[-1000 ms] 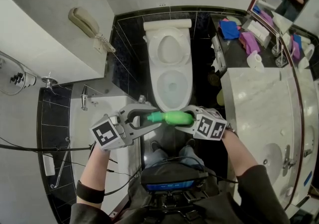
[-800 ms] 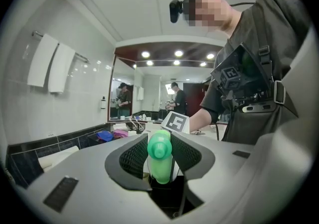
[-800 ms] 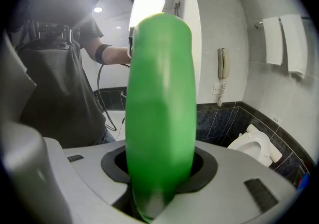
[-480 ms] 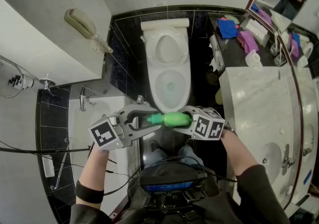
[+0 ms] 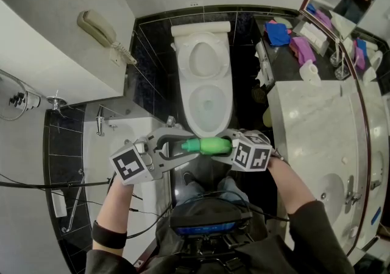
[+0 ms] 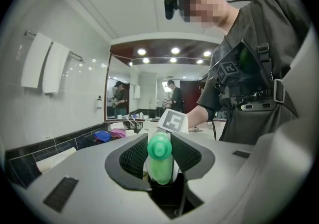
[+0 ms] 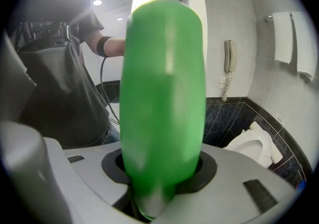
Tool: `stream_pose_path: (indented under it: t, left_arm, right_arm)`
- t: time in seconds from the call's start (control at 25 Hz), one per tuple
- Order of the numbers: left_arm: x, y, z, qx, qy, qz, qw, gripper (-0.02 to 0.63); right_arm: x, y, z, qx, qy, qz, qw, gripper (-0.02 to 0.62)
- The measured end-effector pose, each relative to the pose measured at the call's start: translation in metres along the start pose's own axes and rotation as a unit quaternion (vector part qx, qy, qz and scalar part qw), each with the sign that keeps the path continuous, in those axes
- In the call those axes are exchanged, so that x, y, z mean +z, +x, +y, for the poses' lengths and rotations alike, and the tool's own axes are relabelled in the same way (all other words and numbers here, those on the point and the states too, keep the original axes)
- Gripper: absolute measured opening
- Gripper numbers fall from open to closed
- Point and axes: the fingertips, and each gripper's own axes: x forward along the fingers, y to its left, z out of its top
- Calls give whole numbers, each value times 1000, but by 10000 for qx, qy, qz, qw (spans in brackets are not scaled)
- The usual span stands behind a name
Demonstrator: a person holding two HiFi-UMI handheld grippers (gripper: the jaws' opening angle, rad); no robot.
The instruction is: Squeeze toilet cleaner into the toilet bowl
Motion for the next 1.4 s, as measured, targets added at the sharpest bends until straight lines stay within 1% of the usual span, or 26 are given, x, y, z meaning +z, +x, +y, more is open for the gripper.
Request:
stream_pose_path:
  t: [0.08, 0.24, 0.32, 0.4, 0.56, 0.64, 0.72, 0.84, 0.92, 0.96, 1.0, 1.08, 1.12, 1.16, 1.2, 1.24, 1.32, 1.36, 1.4]
  left_arm:
    - [1, 0, 0, 2, 14, 8, 10000, 150]
    - [-2, 1, -2, -46, 106, 165, 9998, 150]
    - [-4, 1, -4, -77, 148, 259, 9995, 150]
    - [-3, 4, -8, -124, 300, 316, 9990, 150]
    - [-3, 6, -15, -127, 770, 439, 9960, 150]
    - [-2, 7, -18, -149, 1086, 495, 9927, 150]
    - [-2, 9, -23, -183, 1473, 567, 9873, 150]
    - [-4, 11, -29, -229, 2033, 743, 9760, 150]
    - [-6, 12, -33, -275, 2279, 878, 9693, 150]
    - [-7, 12, -33, -272, 2309, 911, 9683, 150]
    - [-7, 12, -32, -247, 2281, 919, 9690, 152]
    - [-5, 14, -31, -181, 2086, 878, 9739, 157]
    - [-4, 15, -30, -162, 1923, 828, 9777, 186]
    - [-3, 17, -29, -141, 1729, 753, 9820, 237]
    - [0, 18, -27, -97, 1506, 641, 9865, 271]
    - [3, 18, -24, -20, 1247, 496, 9910, 286]
    - [8, 16, -15, 249, 589, 191, 9978, 316]
    - [8, 14, -9, 445, 217, 76, 9987, 321]
    - [5, 11, -1, 673, -147, -8, 9976, 321]
  right_arm:
    - [2, 0, 1, 38, 8, -26, 10000, 184]
    - [7, -2, 3, 89, 13, -17, 10000, 184]
    - [7, -1, 7, 197, 53, -61, 9998, 184]
    - [9, 0, 14, 378, 105, -165, 9991, 184]
    - [14, 2, 26, 687, 257, -463, 9962, 184]
    - [15, 1, 31, 842, 307, -553, 9944, 184]
    - [16, 1, 38, 1005, 337, -598, 9926, 184]
    - [14, 1, 46, 1211, 365, -631, 9900, 184]
    - [14, 1, 51, 1322, 384, -671, 9882, 185]
    - [14, 2, 52, 1345, 396, -699, 9876, 186]
    - [15, 2, 53, 1347, 411, -727, 9874, 186]
    - [15, 2, 51, 1306, 440, -776, 9874, 186]
    - [16, 2, 50, 1270, 450, -792, 9877, 186]
    - [15, 1, 48, 1220, 455, -801, 9882, 186]
    - [15, 1, 45, 1145, 461, -807, 9891, 186]
    - [15, 2, 41, 1039, 470, -810, 9902, 186]
    - [13, 3, 32, 760, 503, -812, 9925, 186]
    - [12, 4, 27, 608, 528, -813, 9934, 186]
    - [12, 4, 22, 446, 557, -809, 9942, 186]
